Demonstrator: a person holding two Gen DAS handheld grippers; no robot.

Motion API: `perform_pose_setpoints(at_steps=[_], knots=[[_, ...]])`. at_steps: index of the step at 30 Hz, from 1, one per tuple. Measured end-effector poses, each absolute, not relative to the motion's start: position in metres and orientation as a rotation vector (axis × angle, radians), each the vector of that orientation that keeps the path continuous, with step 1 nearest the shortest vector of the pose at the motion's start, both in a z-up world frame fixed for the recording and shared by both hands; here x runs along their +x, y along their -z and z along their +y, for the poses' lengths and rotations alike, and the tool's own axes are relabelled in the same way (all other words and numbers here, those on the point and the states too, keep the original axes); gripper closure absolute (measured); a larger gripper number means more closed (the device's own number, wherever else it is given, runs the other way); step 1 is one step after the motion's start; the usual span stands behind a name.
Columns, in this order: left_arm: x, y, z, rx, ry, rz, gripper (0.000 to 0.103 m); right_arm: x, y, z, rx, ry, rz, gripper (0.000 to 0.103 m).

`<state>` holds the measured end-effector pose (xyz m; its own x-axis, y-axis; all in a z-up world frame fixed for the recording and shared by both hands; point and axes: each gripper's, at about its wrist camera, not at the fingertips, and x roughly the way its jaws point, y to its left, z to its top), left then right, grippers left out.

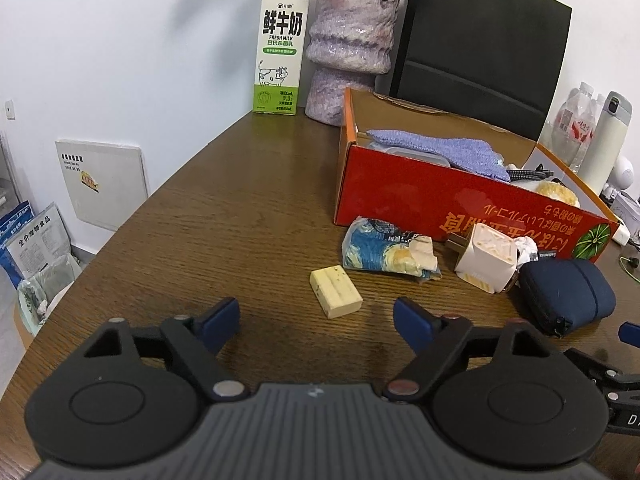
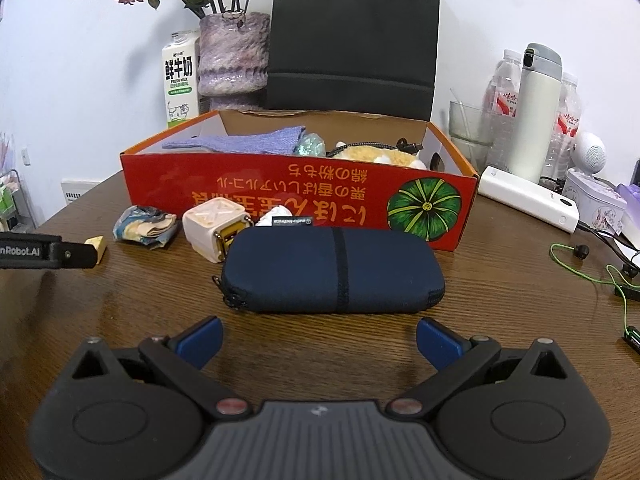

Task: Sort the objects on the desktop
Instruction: 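Move both open tools back toward the remaining items on the desk, then grasp the yellow soap bar with the left tool while the right tool grasps the white cube charger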

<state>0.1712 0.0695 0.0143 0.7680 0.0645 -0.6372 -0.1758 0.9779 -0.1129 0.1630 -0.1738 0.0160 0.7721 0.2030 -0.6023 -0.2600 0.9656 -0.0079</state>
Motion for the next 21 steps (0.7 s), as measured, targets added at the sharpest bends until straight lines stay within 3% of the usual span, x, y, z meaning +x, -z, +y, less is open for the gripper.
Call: perform_pose_setpoints(at_steps=[16,21], knots=[[0.175,-0.011,0.065,-0.144,-0.145,0.685,0.02,0.162,-0.017,-0.174,-0.097,-0.239,0.629,0.0],[0.183,-0.011,0.06,-0.124,-0.171,0.685,0.032,0.147,-0.036,-0.167,-0.105,-0.27,0.468,0.0]])
